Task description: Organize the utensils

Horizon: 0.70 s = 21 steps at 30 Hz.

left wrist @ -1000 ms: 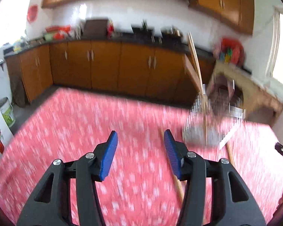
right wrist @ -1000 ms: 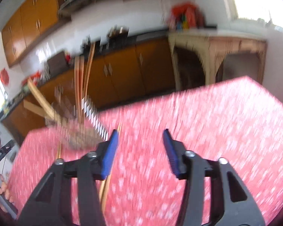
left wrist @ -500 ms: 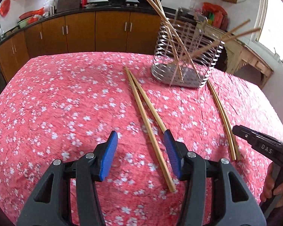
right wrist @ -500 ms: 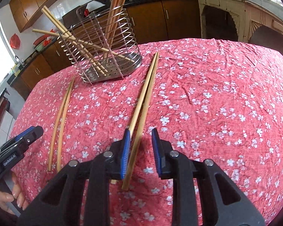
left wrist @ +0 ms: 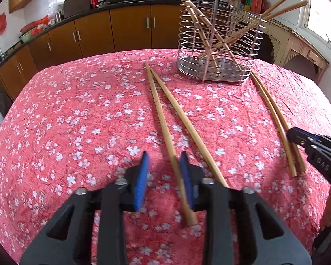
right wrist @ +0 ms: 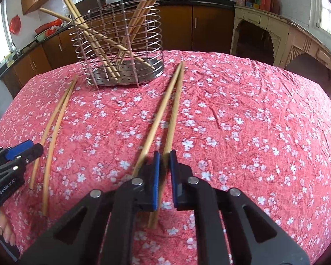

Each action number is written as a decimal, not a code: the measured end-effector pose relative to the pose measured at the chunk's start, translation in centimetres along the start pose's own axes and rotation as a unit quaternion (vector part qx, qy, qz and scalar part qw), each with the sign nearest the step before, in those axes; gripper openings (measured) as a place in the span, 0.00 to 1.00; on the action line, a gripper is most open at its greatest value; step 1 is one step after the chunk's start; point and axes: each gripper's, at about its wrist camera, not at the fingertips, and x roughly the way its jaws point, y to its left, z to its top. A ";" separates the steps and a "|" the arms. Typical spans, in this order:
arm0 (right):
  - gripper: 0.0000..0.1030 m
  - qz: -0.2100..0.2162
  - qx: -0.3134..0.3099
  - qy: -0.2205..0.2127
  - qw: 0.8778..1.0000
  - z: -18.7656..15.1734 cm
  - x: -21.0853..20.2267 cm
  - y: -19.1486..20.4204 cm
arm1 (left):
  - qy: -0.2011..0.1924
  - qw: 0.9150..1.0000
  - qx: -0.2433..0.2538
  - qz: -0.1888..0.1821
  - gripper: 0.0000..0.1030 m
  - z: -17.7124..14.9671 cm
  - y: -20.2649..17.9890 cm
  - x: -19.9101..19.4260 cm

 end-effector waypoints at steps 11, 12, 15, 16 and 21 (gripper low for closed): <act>0.08 -0.077 0.094 -0.011 0.993 2.3 1.3 -10.5 | -0.001 0.999 -0.025 0.035 0.07 3.3 7.9 2.5; 0.08 -0.077 0.099 -0.012 0.992 2.4 1.4 -11.1 | -0.001 0.999 -0.027 0.032 0.07 3.5 8.3 2.7; 0.08 -0.069 0.111 -0.013 0.991 2.3 1.3 -12.2 | -0.004 0.999 -0.037 0.017 0.08 3.7 9.4 2.8; 0.09 -0.061 0.116 -0.013 0.991 2.1 1.1 -12.4 | -0.007 0.999 -0.041 0.012 0.08 3.5 9.7 2.6; 0.25 -0.046 0.114 -0.019 0.992 0.5 -0.7 -12.4 | -0.006 1.000 -0.016 0.009 0.43 2.0 9.6 1.3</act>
